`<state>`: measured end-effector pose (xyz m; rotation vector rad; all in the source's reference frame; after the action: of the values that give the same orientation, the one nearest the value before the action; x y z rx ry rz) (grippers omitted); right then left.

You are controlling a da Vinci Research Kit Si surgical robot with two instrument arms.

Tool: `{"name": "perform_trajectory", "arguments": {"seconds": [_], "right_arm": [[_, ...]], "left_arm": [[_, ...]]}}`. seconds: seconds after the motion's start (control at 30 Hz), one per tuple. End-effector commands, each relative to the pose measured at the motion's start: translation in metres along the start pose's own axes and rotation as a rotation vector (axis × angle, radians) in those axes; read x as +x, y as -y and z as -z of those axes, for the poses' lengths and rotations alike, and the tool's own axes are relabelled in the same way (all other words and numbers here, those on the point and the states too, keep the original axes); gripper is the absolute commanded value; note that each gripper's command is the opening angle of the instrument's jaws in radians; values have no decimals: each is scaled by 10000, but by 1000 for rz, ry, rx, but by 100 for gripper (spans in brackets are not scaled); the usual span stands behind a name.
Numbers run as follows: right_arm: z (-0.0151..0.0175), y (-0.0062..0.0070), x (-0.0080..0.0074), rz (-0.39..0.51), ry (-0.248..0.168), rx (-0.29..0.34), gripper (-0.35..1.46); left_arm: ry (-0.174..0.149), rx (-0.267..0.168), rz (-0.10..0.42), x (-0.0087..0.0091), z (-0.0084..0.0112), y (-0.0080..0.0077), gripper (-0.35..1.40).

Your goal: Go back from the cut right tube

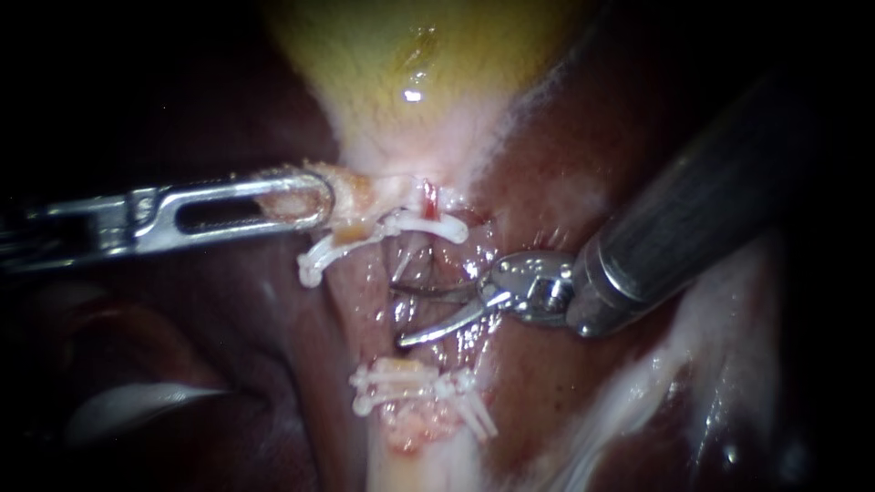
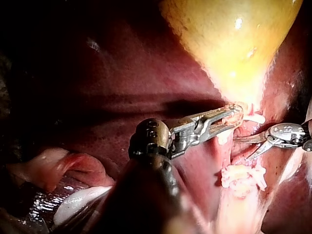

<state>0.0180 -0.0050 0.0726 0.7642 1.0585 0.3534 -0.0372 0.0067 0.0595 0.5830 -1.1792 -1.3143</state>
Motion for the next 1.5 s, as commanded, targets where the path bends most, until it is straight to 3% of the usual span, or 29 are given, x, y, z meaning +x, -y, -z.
{"name": "perform_trajectory", "arguments": {"seconds": [0.03, 0.17, 0.3, 0.5, 0.7, 0.97, 1.33, 1.5], "right_arm": [[6, 1, 1, 42, -5, -32, 141], [34, 16, 8, 163, -7, -141, 145], [65, 33, 18, 259, 10, -213, 145], [118, 52, 32, 332, 43, -292, 145], [152, 63, 39, 374, 82, -371, 145], [161, 66, 41, 377, 87, -378, 145], [161, 67, 40, 379, 85, -370, 145], [161, 67, 40, 379, 85, -369, 145]], "left_arm": [[0, 2, 0, 0, 0, 0, -35], [-1, 2, 0, 0, 1, -1, -35], [-1, 2, 0, 0, 1, -1, -35], [-1, 3, 0, -1, 1, -2, -35], [-1, 3, 0, -1, 0, -5, -35], [8, -1, -4, 3, -14, -21, -35], [29, -10, -21, 27, -69, -55, -35], [17, -14, -26, 35, -87, -63, -35]]}}
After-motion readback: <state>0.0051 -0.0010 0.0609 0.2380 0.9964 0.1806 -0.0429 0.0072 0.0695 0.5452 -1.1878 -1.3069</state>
